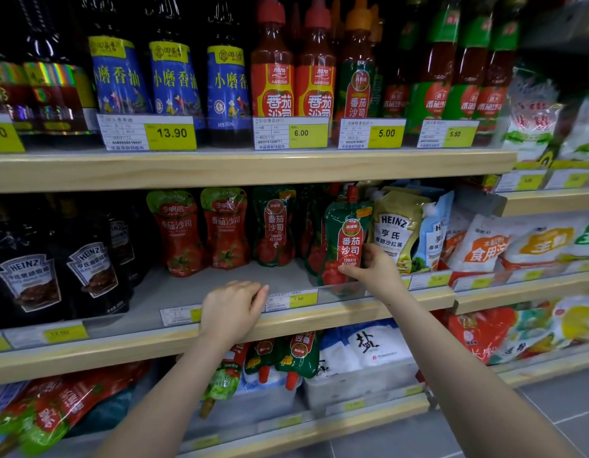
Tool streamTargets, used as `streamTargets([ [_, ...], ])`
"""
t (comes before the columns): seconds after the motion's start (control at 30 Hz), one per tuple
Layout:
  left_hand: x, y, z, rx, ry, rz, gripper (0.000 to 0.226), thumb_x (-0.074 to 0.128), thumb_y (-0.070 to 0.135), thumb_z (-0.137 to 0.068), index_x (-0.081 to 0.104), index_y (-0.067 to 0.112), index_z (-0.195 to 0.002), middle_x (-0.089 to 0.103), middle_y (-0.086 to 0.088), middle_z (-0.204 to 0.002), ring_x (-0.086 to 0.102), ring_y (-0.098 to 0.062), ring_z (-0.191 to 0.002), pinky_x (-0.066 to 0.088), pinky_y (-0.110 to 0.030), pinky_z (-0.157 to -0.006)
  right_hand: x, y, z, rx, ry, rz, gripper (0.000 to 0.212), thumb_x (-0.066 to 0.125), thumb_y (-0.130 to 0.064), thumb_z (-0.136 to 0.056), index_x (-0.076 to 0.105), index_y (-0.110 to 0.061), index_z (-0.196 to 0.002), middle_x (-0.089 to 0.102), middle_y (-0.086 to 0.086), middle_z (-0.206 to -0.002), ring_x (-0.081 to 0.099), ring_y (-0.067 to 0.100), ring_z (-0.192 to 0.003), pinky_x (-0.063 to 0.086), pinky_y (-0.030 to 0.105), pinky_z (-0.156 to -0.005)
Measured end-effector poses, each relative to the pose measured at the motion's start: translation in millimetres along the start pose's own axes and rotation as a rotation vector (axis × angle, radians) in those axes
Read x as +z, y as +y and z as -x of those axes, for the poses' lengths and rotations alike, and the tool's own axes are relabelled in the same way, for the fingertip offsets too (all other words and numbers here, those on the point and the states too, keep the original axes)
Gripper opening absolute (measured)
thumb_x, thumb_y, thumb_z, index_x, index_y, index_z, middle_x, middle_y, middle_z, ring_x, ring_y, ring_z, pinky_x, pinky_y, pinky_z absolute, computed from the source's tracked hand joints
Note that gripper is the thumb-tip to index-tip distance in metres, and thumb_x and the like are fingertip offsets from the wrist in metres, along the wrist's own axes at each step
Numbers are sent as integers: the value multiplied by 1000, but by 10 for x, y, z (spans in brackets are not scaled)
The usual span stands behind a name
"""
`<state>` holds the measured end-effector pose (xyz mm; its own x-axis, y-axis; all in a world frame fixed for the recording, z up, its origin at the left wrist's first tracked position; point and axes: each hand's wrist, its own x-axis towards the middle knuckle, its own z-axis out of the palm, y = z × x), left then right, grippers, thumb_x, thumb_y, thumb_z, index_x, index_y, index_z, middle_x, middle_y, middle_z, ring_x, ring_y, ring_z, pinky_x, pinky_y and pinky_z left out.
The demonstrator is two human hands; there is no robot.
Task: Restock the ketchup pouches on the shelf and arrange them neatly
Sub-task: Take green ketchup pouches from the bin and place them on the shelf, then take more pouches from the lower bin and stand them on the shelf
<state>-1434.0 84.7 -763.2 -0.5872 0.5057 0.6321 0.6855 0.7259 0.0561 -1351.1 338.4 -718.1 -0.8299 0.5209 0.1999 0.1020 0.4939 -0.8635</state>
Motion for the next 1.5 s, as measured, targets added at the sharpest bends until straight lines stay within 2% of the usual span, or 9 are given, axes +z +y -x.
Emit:
streamTargets([
  [0.23, -63, 40, 53, 12, 20, 46, 44, 32, 39, -91, 62, 18, -67, 63, 4, -65, 60, -19, -64, 40, -27, -51, -51, 15, 381, -109, 131, 19, 64, 77, -22, -73, 46, -10, -128, 54, 2, -123, 51, 15, -113, 43, 29, -96],
  [0.37, -33, 75, 406, 60, 15, 122, 39, 44, 37, -86, 59, 15, -115, 62, -2, -111, 54, -22, -104, 42, -43, -92, 71, 189, 821, -211, 107, 41, 40, 73, -21, -76, 53, -25, -110, 54, -15, -105, 53, -2, -98, 44, 10, -81],
  [0.53, 147, 169, 919, 177, 9, 261, 36, 55, 27, -83, 61, 10, -114, 53, -10, -133, 45, -27, -125, 26, -46, -110, 530, 612, 1236, 35, -29, -44, 19, 70, -16, -80, 56, -17, -93, 59, -6, -83, 58, 9, -76, 44, 8, -61],
  [0.7, 343, 290, 1082, 255, -18, 246, 38, 55, 19, -80, 58, 8, -116, 47, -14, -139, 36, -27, -132, 25, -42, -112, 921, 893, 1278, 430, -163, -127, 19, 63, -23, -86, 52, -7, -90, 57, 5, -78, 58, 25, -79, 51, 42, -79],
  [0.8, 546, 346, 1204, 341, -203, 204, 48, 62, 20, -75, 56, 10, -122, 47, -11, -141, 43, -27, -130, 29, -45, -112, 1103, 920, 1235, 544, -184, -273, 19, 59, -23, -89, 53, -6, -83, 54, 8, -67, 56, 21, -59, 51, 30, -59],
  [0.93, 751, 227, 1199, 77, -476, 170, 70, 54, 32, -85, 24, 10, -146, 21, -8, -155, 20, -22, -142, 12, -36, -118, 1191, 933, 1113, 624, -171, -407, 30, 56, -7, -90, 46, -9, -61, 50, 4, -48, 44, 9, -30, 35, 16, -34],
  [1.17, 858, 164, 1189, 60, -569, 130, 71, 47, 45, -88, 20, 16, -147, 20, -1, -155, 21, -18, -140, 10, -34, -117, 727, 1084, 1097, 622, -194, -264, 35, 49, -4, -92, 34, -14, -62, 39, 9, -60, 41, 19, -49, 38, 25, -43],
  [1.33, 840, 344, 1090, 10, -516, 187, 66, 50, 42, -89, 28, 14, -144, 30, -5, -150, 29, -22, -136, 19, -35, -114, 217, 1041, 1120, 445, -221, -43, 18, 44, -12, -96, 44, -7, -78, 51, 16, -81, 54, 28, -65, 47, 34, -57],
  [1.5, 786, 790, 853, 98, -467, 354, 68, 54, 38, -89, 24, 17, -146, 28, -1, -151, 25, -17, -137, 20, -31, -114, -206, 966, 1176, 166, -69, 247, 16, 56, -15, -90, 61, -8, -77, 61, 7, -85, 57, 20, -79, 47, 32, -74],
])
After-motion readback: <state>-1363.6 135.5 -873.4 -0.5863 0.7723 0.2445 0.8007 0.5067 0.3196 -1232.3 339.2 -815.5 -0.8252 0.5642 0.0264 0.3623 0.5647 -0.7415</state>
